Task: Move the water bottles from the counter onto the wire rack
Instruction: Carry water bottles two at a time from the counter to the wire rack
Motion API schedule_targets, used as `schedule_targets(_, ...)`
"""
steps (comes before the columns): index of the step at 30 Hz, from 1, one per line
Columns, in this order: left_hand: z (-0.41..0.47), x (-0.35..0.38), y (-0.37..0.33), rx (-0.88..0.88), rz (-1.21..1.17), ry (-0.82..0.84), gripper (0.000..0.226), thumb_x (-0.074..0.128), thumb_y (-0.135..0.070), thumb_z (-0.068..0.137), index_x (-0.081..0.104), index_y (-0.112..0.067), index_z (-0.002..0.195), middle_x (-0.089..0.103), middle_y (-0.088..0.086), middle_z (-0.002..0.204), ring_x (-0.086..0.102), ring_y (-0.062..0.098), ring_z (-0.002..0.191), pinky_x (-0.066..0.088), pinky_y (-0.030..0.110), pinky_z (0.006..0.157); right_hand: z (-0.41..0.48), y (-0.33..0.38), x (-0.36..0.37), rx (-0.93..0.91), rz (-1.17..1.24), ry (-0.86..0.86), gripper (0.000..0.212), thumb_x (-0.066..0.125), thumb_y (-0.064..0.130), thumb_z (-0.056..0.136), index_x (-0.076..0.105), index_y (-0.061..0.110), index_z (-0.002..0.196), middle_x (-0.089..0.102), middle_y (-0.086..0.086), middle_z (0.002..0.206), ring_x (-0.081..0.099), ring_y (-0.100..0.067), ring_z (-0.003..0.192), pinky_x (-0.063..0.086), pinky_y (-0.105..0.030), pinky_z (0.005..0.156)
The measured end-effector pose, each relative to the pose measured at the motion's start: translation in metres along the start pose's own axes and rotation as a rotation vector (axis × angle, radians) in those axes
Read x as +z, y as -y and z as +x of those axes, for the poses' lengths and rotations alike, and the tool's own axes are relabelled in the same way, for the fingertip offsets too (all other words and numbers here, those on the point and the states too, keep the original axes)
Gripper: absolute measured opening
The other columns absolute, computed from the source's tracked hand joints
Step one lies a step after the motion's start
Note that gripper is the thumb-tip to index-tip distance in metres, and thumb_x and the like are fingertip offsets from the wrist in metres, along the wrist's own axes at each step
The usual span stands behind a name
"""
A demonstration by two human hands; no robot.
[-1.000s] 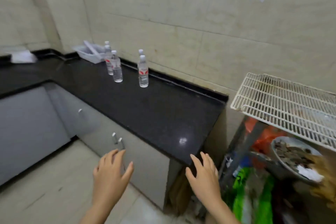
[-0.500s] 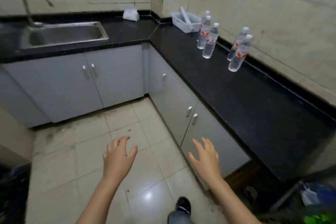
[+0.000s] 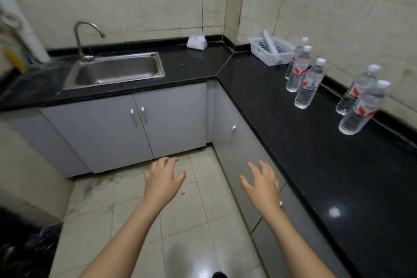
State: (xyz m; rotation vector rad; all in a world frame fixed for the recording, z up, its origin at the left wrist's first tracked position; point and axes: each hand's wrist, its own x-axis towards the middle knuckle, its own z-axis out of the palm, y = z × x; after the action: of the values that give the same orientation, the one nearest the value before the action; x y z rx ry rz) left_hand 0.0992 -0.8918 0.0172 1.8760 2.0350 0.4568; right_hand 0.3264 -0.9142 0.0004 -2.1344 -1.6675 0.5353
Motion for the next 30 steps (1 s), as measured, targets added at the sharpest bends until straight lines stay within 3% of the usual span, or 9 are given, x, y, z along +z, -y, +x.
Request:
schedule_targets(7, 0.096, 0.004, -0.019, -0.041, 0.030, 0.002, 0.046, 0.044, -0.035, 0.090, 0.042, -0.017, 0.132, 0.043, 0.006, 0.137, 0.033, 0.025, 0.129, 0.027, 0.039, 0.103, 0.106, 0.023, -0.006, -0.103, -0.075, 0.038, 0.053, 0.047, 0.036, 0.091, 0.033, 0.019, 0.140, 0.015, -0.013, 0.154, 0.005, -0.024, 0.144, 0.011, -0.041, 0.114)
schedule_targets(16, 0.241, 0.002, 0.012, -0.088, -0.055, -0.030, 0.046, 0.048, -0.036, 0.089, 0.045, -0.015, 0.130, 0.045, 0.009, 0.136, 0.035, 0.028, 0.128, 0.029, 0.040, 0.102, 0.239, 0.073, 0.019, -0.126, -0.166, 0.017, 0.053, 0.048, 0.037, 0.090, 0.033, 0.022, 0.139, 0.016, -0.010, 0.154, 0.005, -0.023, 0.144, 0.013, -0.039, 0.113)
schedule_targets(24, 0.409, -0.017, -0.006, 0.105, -0.109, 0.059, 0.046, 0.046, -0.035, 0.091, 0.043, -0.015, 0.132, 0.042, 0.008, 0.139, 0.034, 0.027, 0.129, 0.029, 0.041, 0.103, 0.351, 0.122, 0.011, 0.048, -0.204, -0.102, 0.054, 0.047, 0.038, 0.091, 0.032, 0.021, 0.140, 0.017, -0.010, 0.154, 0.005, -0.024, 0.144, 0.014, -0.039, 0.114)
schedule_targets(30, 0.487, 0.007, -0.050, 0.245, -0.142, 0.174, 0.046, 0.045, -0.035, 0.091, 0.042, -0.015, 0.132, 0.043, 0.010, 0.137, 0.038, 0.029, 0.126, 0.031, 0.042, 0.101, 0.379, 0.106, 0.001, 0.271, -0.170, -0.143, 0.054, 0.049, 0.037, 0.090, 0.033, 0.023, 0.139, 0.018, -0.010, 0.154, 0.006, -0.023, 0.144, 0.018, -0.039, 0.113)
